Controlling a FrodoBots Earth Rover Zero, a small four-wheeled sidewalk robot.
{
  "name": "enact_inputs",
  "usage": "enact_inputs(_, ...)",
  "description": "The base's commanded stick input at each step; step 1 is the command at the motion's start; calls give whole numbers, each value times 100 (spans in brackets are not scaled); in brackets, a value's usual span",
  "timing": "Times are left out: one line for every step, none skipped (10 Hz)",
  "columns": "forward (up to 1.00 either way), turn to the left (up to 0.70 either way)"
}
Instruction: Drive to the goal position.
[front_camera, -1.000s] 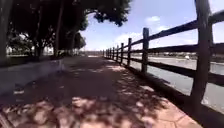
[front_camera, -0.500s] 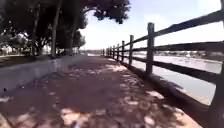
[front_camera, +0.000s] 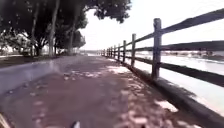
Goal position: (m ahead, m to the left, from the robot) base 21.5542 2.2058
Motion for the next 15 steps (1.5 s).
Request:
enact_inputs(70,0)
enact_inputs(70,0)
enact_inputs(70,0)
enact_inputs(70,0)
enact_inputs(70,0)
enact_inputs(70,0)
enact_inputs(70,0)
enact_inputs(70,0)
enact_inputs(70,0)
enact_inputs(70,0)
enact_inputs(70,0)
enact_inputs(70,0)
enact_inputs(70,0)
enact_inputs(70,0)
enact_inputs(70,0)
